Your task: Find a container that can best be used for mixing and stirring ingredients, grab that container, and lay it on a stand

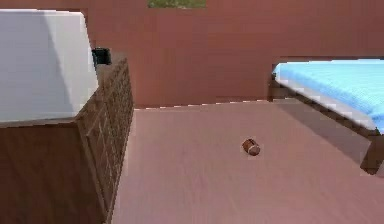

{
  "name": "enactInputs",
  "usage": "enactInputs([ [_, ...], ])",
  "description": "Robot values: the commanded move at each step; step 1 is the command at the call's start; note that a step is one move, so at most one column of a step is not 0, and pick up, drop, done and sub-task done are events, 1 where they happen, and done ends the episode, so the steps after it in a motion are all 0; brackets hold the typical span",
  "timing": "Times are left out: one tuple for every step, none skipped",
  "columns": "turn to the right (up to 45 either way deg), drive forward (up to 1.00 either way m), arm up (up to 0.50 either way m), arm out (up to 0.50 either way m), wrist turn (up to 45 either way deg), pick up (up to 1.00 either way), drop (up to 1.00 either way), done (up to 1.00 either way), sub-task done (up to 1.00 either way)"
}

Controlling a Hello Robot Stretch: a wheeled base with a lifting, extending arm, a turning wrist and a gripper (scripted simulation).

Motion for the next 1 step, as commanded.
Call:
enactInputs([
  [0.0, 0.05, 0.00, 0.00, 0.0, 0.00, 0.00, 0.00, 0.00],
])
